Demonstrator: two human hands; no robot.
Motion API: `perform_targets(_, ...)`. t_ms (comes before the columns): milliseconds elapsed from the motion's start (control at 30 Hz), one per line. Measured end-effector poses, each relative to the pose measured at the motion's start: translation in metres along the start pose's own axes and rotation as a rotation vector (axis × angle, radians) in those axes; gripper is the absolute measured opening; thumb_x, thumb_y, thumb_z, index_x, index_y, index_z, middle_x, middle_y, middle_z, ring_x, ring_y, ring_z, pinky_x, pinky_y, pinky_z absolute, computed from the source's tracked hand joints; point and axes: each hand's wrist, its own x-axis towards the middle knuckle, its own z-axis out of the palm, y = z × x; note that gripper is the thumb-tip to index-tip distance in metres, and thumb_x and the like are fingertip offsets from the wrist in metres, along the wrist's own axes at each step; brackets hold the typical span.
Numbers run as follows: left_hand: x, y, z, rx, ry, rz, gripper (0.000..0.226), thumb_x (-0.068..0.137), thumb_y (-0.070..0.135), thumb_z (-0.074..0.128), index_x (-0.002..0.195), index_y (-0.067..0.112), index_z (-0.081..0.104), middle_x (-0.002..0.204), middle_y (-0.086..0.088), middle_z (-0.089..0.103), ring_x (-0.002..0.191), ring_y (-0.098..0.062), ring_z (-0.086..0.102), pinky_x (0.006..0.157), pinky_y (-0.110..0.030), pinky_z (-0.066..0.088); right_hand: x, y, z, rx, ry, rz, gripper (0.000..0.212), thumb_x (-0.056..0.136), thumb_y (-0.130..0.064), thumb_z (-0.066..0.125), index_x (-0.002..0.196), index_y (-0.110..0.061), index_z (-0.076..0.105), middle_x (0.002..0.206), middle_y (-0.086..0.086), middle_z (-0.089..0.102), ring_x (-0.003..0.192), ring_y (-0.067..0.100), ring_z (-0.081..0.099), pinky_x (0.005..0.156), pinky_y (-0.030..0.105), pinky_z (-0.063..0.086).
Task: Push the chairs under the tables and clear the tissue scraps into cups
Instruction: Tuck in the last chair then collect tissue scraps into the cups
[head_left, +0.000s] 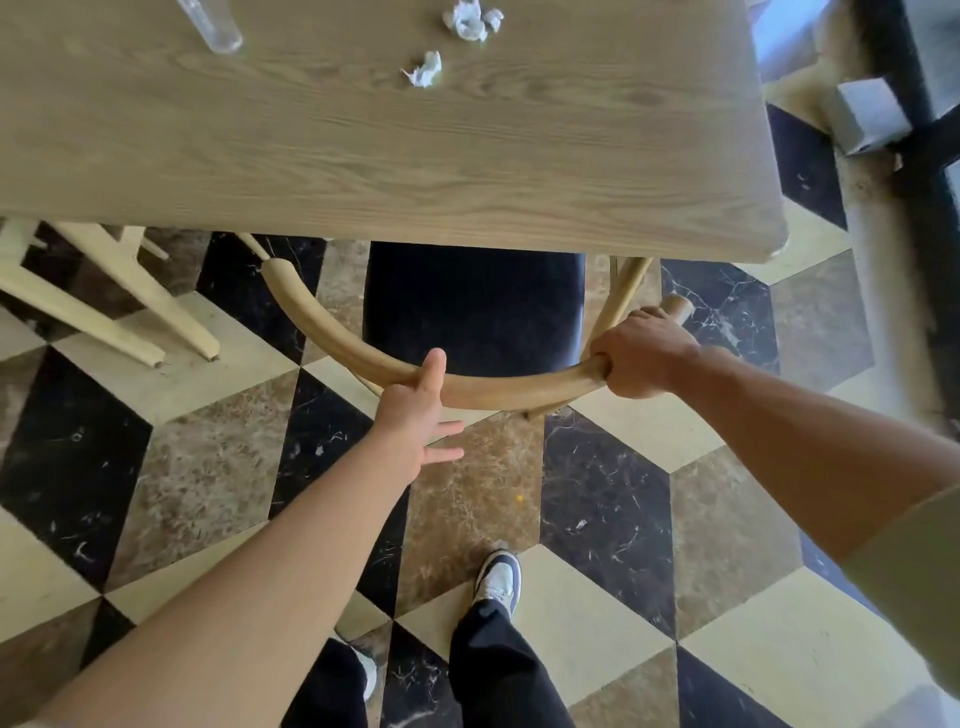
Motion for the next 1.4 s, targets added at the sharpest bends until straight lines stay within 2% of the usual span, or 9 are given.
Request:
perform_targets(333,-0.015,0.002,0.039,-0.004,-0.084,-0.069,0.078,0.092,0.070,0.048,0.151,0.022,0.033,0.151,-0.006,0.047,0.112,-0.029,0.068,0.090,-0.051,0.059,-0.016,0.031,0.004,-0.019,0.016,0.052,0.025,0.089,-0.020,0.056,0.098,-0.035,0.073,0.087,-0.012,0.068,0.097,0.017,0.053,0.109,0.035,0.028)
perform_targets(533,-0.021,0.006,0.028,0.181,-0.209,-0.132,0.088,0.087,0.082,0.036,0.152,0.024,0.034,0.153,-0.003,0.050,0.125,-0.033,0.060,0.104,-0.061,0.048,-0.033,0.022,0.004,0.185,0.144,0.188,0.033,0.089,-0.008,0.056,0.107,-0.030,0.074,0.105,-0.003,0.075,0.105,0.022,0.061,0.107,0.038,0.034)
perform_targets(633,-0.028,0.019,0.007,0.346,-0.278,-0.171,0.101,0.082,0.089,0.031,0.153,0.017,0.035,0.139,-0.010,0.063,0.119,-0.035,0.064,0.103,-0.060,0.048,-0.039,-0.002,-0.014,0.542,0.178,0.275,0.042,0.089,0.003,0.049,0.112,-0.023,0.073,0.112,0.005,0.073,0.100,0.027,0.066,0.086,0.037,0.054)
perform_targets(733,-0.036,0.033,-0.017,0.442,-0.231,-0.137,0.097,0.087,0.084,0.033,0.137,0.003,0.054,0.113,-0.013,0.075,0.099,-0.032,0.073,0.094,-0.053,0.056,-0.040,-0.042,-0.041,0.650,0.197,0.190,0.036,0.095,-0.005,0.048,0.109,-0.027,0.072,0.110,-0.003,0.068,0.099,0.022,0.067,0.081,0.036,0.058)
perform_targets(800,-0.044,0.046,-0.037,0.445,-0.166,-0.010,0.081,0.095,0.071,0.040,0.135,0.002,0.055,0.113,-0.014,0.073,0.098,-0.030,0.072,0.091,-0.050,0.057,-0.036,-0.074,-0.063,0.668,0.218,0.145,0.031,0.098,-0.012,0.047,0.109,-0.027,0.072,0.108,-0.005,0.067,0.094,0.019,0.067,0.074,0.034,0.057)
perform_targets(933,-0.054,0.078,-0.100,0.419,-0.051,0.261,0.052,0.099,0.049,0.054,0.131,0.009,0.059,0.107,-0.008,0.070,0.095,-0.024,0.069,0.085,-0.045,0.060,-0.028,-0.135,-0.113,0.706,0.246,0.084,0.029,0.100,-0.018,0.046,0.111,-0.023,0.072,0.113,0.005,0.072,0.098,0.026,0.067,0.087,0.044,0.059)
perform_targets(1067,-0.070,0.103,-0.185,0.423,-0.037,0.299,0.046,0.100,0.045,0.056,0.131,0.011,0.057,0.112,-0.010,0.065,0.103,-0.027,0.066,0.093,-0.050,0.057,-0.020,-0.198,-0.169,0.581,0.254,0.004,0.029,0.105,-0.022,0.043,0.119,-0.019,0.068,0.114,0.009,0.072,0.099,0.030,0.067,0.087,0.045,0.059)
perform_targets(1267,-0.103,0.138,-0.340,0.379,0.124,0.370,0.047,0.102,0.042,0.054,0.136,0.009,0.054,0.112,-0.009,0.066,0.103,-0.027,0.066,0.093,-0.050,0.057,-0.001,-0.301,-0.257,0.595,0.322,-0.058,0.022,0.100,-0.023,0.052,0.108,-0.028,0.072,0.112,0.002,0.074,0.096,0.023,0.069,0.084,0.043,0.061)
perform_targets(1400,-0.115,0.151,-0.402,0.358,0.176,0.419,0.043,0.100,0.040,0.058,0.131,0.010,0.055,0.112,-0.012,0.068,0.102,-0.029,0.068,0.090,-0.047,0.057,0.001,-0.339,-0.292,0.586,0.367,-0.059,0.020,0.100,-0.021,0.053,0.107,-0.027,0.071,0.113,0.001,0.075,0.097,0.020,0.070,0.084,0.038,0.060)
